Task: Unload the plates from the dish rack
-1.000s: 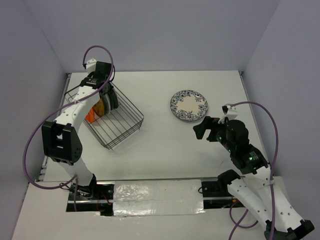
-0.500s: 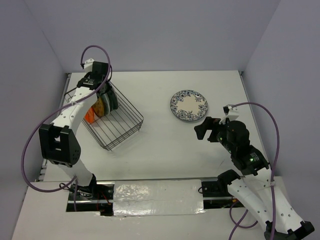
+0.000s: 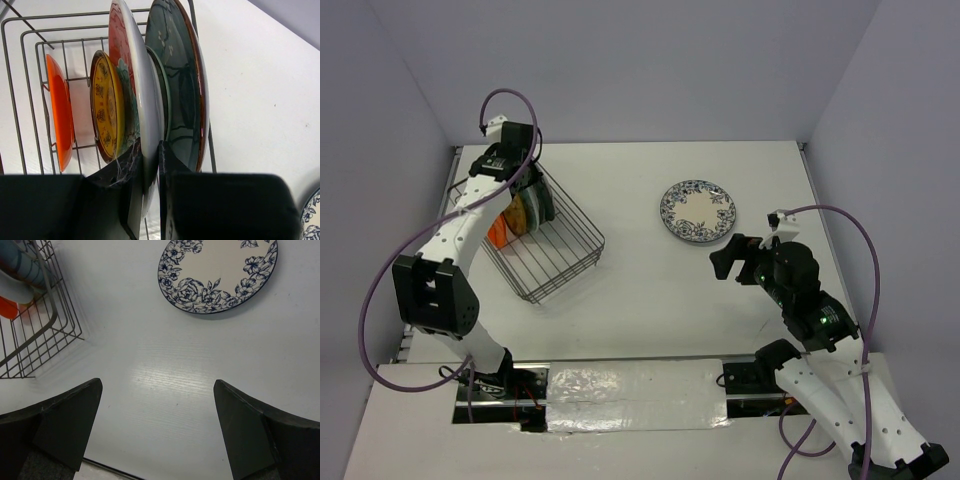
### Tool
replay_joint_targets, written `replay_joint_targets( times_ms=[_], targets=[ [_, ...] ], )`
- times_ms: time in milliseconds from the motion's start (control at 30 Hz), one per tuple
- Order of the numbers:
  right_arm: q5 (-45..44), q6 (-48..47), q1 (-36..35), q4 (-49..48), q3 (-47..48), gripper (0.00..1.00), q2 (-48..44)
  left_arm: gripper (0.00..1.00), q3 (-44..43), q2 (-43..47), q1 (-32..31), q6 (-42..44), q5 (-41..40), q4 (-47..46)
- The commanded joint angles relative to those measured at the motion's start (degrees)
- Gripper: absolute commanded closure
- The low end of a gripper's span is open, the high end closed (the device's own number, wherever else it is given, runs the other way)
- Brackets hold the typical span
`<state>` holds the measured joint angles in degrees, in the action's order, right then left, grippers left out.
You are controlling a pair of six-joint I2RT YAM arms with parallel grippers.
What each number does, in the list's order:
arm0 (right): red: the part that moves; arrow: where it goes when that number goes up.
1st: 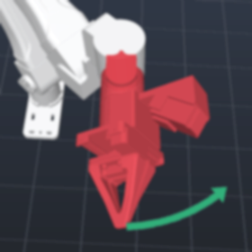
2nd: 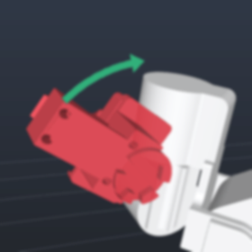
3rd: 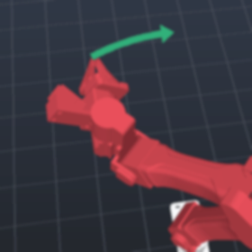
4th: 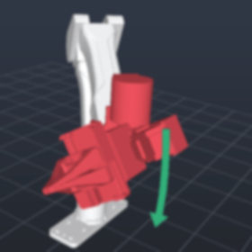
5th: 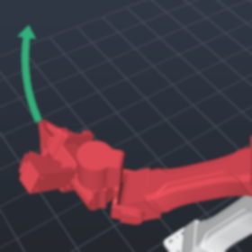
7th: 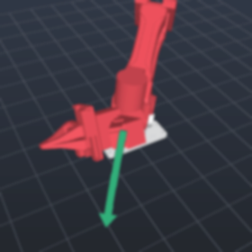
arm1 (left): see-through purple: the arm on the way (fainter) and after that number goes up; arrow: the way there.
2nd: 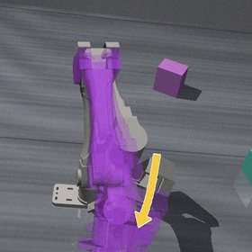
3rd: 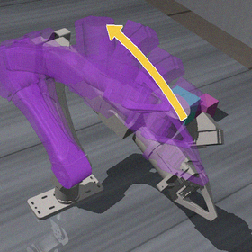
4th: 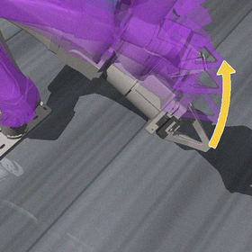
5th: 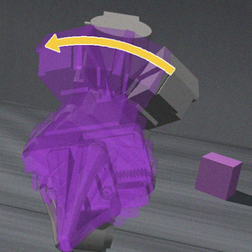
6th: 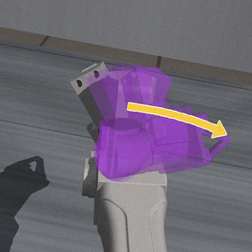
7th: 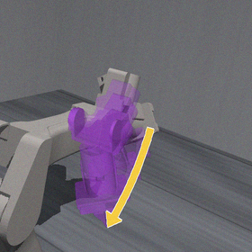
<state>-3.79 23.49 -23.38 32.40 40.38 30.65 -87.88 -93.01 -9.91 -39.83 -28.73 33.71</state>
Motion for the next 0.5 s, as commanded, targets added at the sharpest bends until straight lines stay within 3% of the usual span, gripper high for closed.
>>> replay_joint_targets(
  times_ms=[0, 467],
  targets=[
    [-0.95, -0.63, -0.27, 1.17, 2.16, 0.00, -0.60, 1.00, -7.13, 4.77, 0.33, 3.88, -6.16, -4.89],
    [-1.22, -1.16, -0.27, 1.70, 3.04, 0.00, 0.28, 1.00, -6.87, 7.58, 0.33, 4.77, -2.91, -9.80]
  ],
)
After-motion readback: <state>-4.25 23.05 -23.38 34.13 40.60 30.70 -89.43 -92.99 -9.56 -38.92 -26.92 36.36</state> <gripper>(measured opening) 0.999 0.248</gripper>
